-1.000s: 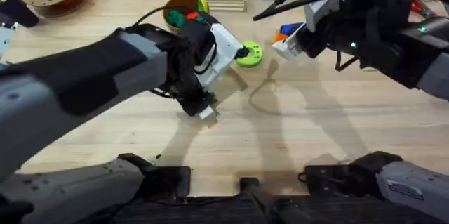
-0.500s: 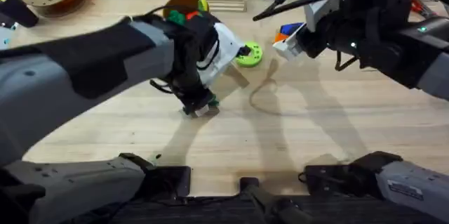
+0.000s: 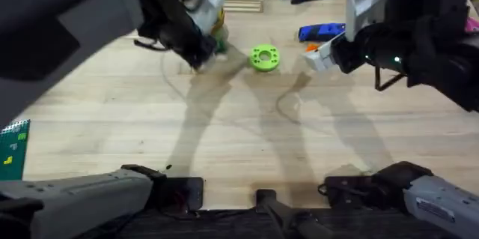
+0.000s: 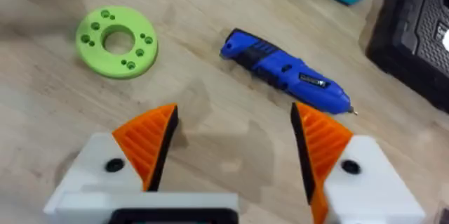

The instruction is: Pick up the gripper from the table and insert it into the empty holder that is missing its gripper. Then pick up a screw, insert it into the mounting hole, and use the screwdriver to tighten it. Finally, clean up the table by picking up the vegetable and placing it into the bucket.

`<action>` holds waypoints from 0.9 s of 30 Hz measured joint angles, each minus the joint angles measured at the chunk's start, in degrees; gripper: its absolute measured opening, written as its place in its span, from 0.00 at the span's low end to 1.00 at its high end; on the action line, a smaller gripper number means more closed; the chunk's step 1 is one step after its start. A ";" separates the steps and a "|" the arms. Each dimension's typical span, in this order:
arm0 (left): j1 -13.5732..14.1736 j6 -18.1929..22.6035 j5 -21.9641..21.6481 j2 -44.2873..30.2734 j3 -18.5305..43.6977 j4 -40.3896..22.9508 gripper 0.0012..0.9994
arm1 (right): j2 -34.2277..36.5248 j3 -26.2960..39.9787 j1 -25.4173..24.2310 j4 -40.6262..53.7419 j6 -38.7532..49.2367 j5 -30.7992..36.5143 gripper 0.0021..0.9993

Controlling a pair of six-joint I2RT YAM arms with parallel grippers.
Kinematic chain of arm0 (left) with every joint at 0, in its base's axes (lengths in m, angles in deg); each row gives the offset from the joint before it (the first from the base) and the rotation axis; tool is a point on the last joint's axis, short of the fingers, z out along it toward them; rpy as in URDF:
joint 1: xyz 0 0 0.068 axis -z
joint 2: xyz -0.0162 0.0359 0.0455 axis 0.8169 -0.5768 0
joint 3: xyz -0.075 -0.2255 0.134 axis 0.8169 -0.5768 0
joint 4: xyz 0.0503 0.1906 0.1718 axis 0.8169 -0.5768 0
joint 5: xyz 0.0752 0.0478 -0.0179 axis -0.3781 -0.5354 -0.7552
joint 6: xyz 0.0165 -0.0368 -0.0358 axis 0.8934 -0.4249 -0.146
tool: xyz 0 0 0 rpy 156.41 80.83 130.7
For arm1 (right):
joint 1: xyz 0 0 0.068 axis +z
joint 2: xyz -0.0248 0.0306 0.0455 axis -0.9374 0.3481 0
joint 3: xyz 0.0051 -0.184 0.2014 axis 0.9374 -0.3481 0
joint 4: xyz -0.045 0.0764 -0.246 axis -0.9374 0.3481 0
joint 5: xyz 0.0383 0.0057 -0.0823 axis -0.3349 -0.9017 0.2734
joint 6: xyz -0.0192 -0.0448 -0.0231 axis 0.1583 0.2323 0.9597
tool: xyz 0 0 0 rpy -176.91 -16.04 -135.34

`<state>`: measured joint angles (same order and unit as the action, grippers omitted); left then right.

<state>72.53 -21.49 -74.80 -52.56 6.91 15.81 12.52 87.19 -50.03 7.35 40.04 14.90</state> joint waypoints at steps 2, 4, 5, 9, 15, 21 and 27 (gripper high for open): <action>-2.38 -1.32 -0.02 -0.02 0.62 4.38 0.02 | -1.24 0.00 0.00 1.29 -0.55 0.08 0.95; -4.88 -3.25 -0.01 -0.02 0.81 8.97 0.02 | -2.32 0.00 0.00 1.93 -1.66 0.10 0.95; -5.94 -3.99 0.00 -0.02 0.86 10.78 0.02 | -2.78 0.00 -0.02 1.96 -2.54 0.10 0.95; -9.29 -5.80 -0.02 -0.02 0.86 14.82 0.02 | -4.72 0.00 -0.66 2.05 -7.10 0.06 0.95; -11.26 -14.93 0.00 -0.02 0.86 26.47 0.02 | -7.76 0.00 -0.98 3.65 -11.08 -4.60 0.95; -11.25 -29.38 0.02 -1.55 0.91 33.91 0.02 | -8.32 0.00 -0.98 3.53 -12.04 -7.77 0.95; -11.14 -35.04 0.24 -8.49 0.95 33.93 0.02 | -8.33 0.00 -0.98 3.53 -12.39 -8.57 0.95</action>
<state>61.39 -56.52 -74.56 -61.04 7.86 49.74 4.19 87.19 -51.02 10.89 27.65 6.33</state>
